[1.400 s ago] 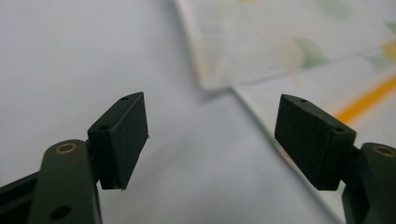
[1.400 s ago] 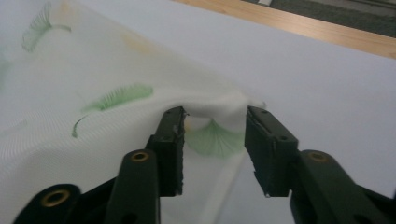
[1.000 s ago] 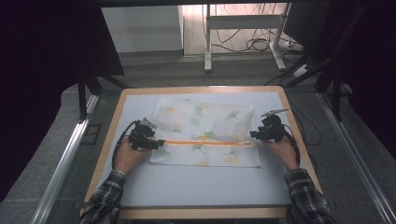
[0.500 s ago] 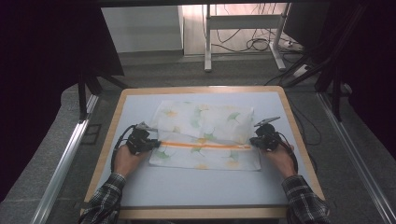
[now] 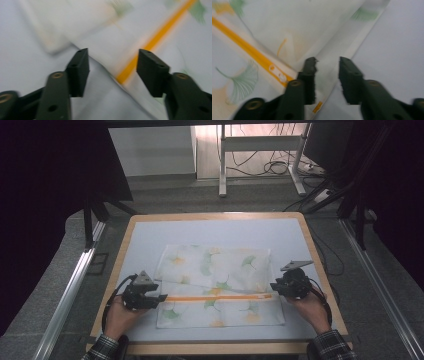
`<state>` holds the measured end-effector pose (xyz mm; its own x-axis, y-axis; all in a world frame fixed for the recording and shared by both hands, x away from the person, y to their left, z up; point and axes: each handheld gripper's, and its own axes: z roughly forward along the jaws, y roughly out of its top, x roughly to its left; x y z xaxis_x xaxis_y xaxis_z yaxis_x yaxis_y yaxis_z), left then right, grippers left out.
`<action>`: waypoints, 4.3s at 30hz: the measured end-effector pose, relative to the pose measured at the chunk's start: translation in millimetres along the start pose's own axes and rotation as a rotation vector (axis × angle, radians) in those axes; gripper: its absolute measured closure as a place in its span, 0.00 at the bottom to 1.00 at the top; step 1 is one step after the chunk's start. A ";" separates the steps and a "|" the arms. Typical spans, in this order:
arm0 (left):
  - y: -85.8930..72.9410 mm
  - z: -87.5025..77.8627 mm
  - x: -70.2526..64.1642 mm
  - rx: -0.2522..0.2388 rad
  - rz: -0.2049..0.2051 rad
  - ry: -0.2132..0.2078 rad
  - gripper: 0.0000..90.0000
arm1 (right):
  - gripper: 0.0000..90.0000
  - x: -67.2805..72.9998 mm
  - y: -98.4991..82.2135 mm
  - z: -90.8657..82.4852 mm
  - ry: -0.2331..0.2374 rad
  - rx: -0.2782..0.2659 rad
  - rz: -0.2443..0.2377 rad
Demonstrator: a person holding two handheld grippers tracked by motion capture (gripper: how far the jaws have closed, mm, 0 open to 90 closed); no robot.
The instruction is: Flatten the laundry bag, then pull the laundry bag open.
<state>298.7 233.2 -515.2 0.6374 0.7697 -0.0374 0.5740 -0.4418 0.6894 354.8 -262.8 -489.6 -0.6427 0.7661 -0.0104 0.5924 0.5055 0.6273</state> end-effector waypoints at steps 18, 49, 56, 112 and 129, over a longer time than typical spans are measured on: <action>10.5 45.4 48.8 0.011 -0.063 0.016 0.49 | 0.79 22.9 11.6 38.9 0.031 0.022 -0.084; 138.2 41.1 91.8 -0.075 -0.130 0.158 0.95 | 0.92 -52.4 116.8 8.1 0.022 -0.247 0.101; 159.5 61.4 111.3 -0.045 -0.167 0.261 0.91 | 0.87 -73.0 151.1 27.8 -0.046 -0.263 0.142; 53.3 48.7 30.9 -0.147 0.080 -0.028 0.00 | 0.14 -38.9 44.6 33.4 0.050 -0.138 0.029; 39.4 54.0 34.8 0.078 -0.025 0.084 0.51 | 0.09 -16.2 15.9 19.3 0.049 -0.094 -0.049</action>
<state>371.3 217.7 -528.4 0.5787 0.8155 0.0095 0.6295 -0.4540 0.6305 384.0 -259.5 -494.5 -0.6940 0.7200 -0.0065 0.5128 0.5005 0.6975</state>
